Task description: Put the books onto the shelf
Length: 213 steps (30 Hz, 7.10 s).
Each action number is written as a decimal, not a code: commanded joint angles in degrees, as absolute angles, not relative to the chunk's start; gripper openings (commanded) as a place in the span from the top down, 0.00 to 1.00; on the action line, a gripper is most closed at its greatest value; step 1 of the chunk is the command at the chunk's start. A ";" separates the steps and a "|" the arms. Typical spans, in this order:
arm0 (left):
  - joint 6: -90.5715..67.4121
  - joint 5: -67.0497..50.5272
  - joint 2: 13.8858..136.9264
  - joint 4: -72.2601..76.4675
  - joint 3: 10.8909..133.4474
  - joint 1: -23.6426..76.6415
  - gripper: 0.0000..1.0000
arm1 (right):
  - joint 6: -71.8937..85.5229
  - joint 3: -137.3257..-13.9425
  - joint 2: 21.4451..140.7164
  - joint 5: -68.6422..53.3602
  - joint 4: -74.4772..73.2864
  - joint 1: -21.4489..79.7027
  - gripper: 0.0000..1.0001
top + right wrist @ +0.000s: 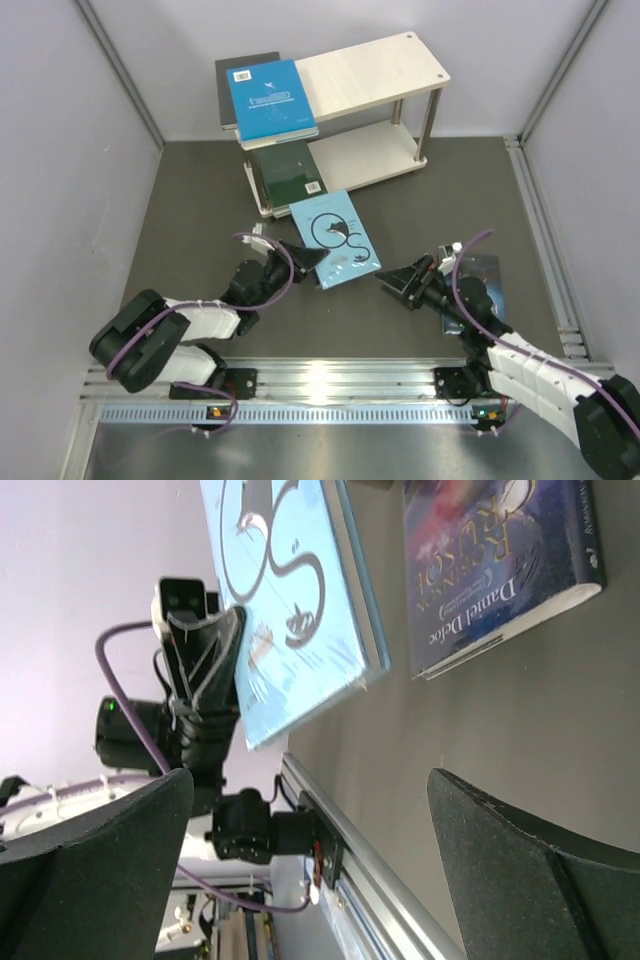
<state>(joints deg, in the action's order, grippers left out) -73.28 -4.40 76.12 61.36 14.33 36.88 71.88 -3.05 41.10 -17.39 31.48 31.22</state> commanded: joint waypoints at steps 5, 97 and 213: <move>-80.77 1.15 84.19 84.54 13.88 39.29 1.00 | 77.07 -6.94 55.60 -12.83 49.91 34.27 0.01; -52.47 -6.93 79.24 62.30 10.98 42.72 0.01 | 67.23 -50.59 87.87 -18.46 37.17 11.08 1.00; -54.32 -22.24 86.50 22.44 22.85 29.53 0.05 | 74.80 -27.08 117.08 -42.10 82.02 36.13 0.48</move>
